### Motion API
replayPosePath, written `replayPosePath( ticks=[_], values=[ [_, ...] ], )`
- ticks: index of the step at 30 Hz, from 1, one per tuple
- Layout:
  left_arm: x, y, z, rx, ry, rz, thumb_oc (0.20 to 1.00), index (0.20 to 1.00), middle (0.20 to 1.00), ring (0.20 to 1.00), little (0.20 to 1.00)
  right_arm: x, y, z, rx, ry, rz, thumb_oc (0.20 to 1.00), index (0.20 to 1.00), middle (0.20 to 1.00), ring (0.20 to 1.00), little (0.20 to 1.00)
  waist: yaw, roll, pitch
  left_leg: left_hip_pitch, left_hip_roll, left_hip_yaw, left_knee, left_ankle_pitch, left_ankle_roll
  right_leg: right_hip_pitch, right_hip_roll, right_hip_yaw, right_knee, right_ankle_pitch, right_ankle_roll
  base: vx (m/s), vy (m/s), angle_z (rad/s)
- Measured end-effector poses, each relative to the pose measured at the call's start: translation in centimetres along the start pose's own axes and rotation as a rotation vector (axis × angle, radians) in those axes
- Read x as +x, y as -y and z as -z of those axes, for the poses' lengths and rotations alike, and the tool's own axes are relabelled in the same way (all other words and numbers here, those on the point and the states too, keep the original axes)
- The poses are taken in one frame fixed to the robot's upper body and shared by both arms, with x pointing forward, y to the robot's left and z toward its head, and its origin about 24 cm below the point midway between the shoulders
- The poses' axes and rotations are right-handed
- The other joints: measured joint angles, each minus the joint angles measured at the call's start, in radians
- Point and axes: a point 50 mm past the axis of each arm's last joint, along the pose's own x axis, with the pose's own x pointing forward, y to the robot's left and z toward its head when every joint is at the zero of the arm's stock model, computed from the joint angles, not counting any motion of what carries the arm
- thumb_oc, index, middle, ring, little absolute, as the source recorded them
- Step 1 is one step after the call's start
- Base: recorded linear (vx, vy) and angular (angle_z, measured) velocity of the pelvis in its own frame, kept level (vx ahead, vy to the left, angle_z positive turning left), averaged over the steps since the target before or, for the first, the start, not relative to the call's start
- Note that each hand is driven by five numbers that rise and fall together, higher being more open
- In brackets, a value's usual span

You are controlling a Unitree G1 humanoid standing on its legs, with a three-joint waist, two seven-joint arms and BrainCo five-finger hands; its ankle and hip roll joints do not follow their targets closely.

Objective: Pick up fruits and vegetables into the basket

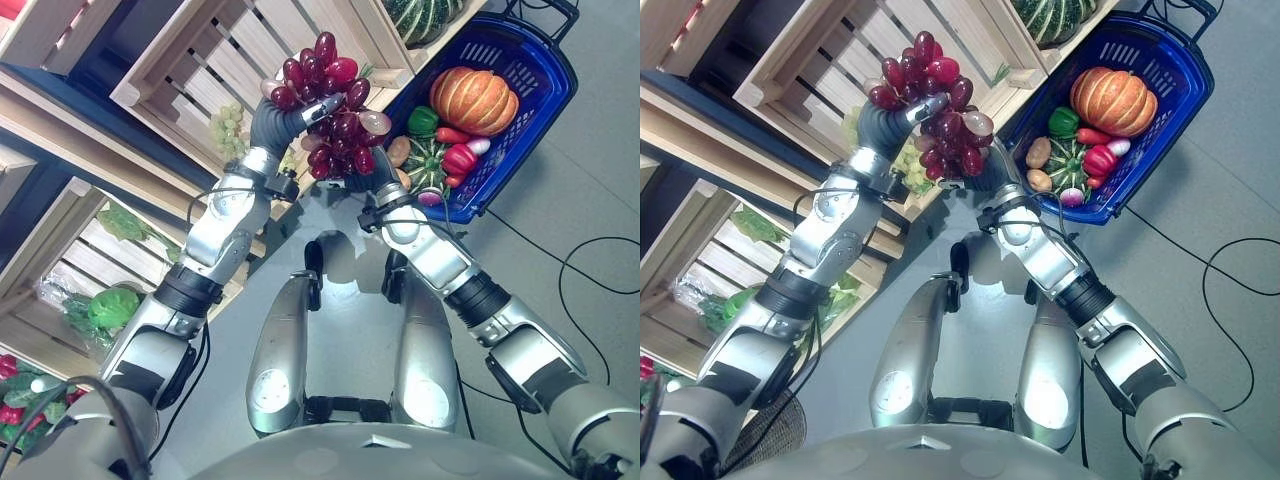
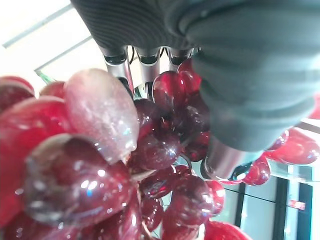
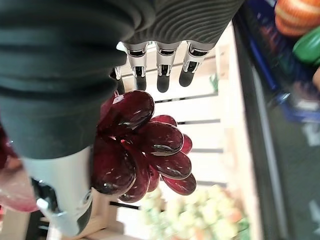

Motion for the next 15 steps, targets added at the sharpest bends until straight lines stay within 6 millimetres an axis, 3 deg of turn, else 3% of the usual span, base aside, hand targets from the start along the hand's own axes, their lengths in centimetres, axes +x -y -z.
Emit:
replayPosePath(
  ticks=[4,5,15],
  values=[
    [0.0,0.4,0.3,-0.076,-0.004,0.006,0.200,0.200,0.200,0.200,0.200,-0.4,-0.5,0.3,0.046,-0.002,-0.003,1.000,1.000,1.000,1.000,1.000,0.010,-0.002,0.001,0.000,-0.001,-0.009,0.000,0.000,0.001,0.009,-0.002,-0.012,-0.006,0.000,0.001,0.00,-0.028,0.06],
    [-0.1,0.5,0.5,-0.096,-0.007,0.009,0.200,0.200,0.200,0.200,0.200,-0.5,-0.7,0.3,0.068,-0.011,-0.004,0.200,0.200,0.200,0.200,0.200,0.010,-0.002,0.001,0.000,-0.002,-0.013,0.001,0.000,0.001,0.013,-0.003,-0.016,-0.008,0.000,0.001,-0.01,-0.030,0.09],
    [-0.1,2.1,0.5,-0.169,0.021,0.068,0.200,0.200,0.200,0.200,0.200,-1.4,-1.1,0.6,0.188,0.039,0.005,0.200,0.200,0.200,0.200,0.200,0.005,-0.006,0.001,-0.012,-0.013,-0.022,0.002,0.000,0.013,0.015,-0.013,-0.025,-0.021,0.005,0.014,0.00,-0.029,0.04]
  ],
)
